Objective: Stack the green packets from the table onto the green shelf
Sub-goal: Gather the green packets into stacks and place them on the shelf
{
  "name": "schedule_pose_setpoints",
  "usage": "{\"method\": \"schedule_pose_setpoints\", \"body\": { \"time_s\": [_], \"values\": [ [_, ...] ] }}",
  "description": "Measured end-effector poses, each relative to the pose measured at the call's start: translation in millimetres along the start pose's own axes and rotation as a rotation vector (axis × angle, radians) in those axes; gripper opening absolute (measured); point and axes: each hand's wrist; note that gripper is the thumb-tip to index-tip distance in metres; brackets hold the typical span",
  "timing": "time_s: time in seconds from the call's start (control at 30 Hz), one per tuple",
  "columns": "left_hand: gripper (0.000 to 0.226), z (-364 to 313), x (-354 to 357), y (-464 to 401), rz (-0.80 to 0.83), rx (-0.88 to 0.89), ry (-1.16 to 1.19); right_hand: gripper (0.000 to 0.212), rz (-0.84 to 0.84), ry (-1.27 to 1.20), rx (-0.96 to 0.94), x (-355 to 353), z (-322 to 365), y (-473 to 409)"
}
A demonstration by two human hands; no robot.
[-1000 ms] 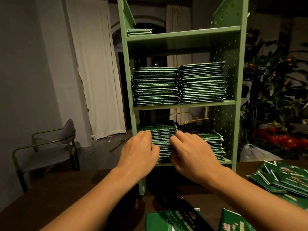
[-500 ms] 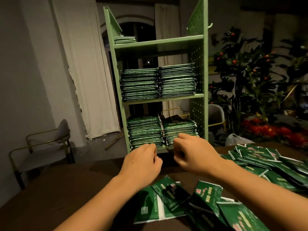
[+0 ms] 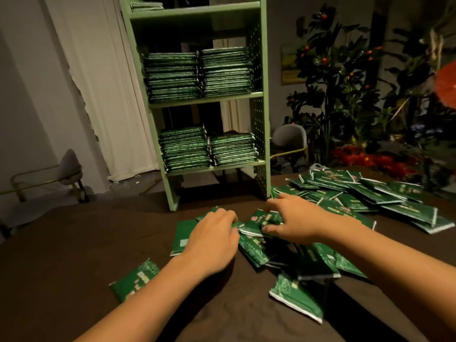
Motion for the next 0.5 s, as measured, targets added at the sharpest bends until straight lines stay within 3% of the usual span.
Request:
{"method": "schedule_pose_setpoints", "body": {
  "time_s": [0.1,0.2,0.33,0.4,0.5],
  "values": [
    [0.039,5.3,27.4,7.9,-0.018,-0.022,0.027,0.108,0.162,-0.078,-0.022,19.9,5.6,9.3],
    [0.043,15.3,38.6,10.4,-0.038,-0.070,0.078,0.118,0.237,0.002,-0.035,26.1,15.9,8.5],
    [0.034,24.7,37.5,4.5,-0.068,-0.093,0.177,0.095,0.246,0.191,-0.016,15.8,26.9,-8.0],
    [0.030,24.0,35.6,2.5,-0.090,-0.107,0.192,0.070,0.170,0.300,-0.028,14.3,34.9,-14.5],
    [0.028,24.5,36.1,1.9,-0.115,-0.098,0.169,0.055,0.056,0.456,-0.049,21.7,47.7,-20.4]
  ]
}}
Point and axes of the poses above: each hand's wrist, its own y-axis away from the middle knuckle, its own x-axis out of the palm, z = x × y, and after that the axes turned 11 degrees about -x, right-handed
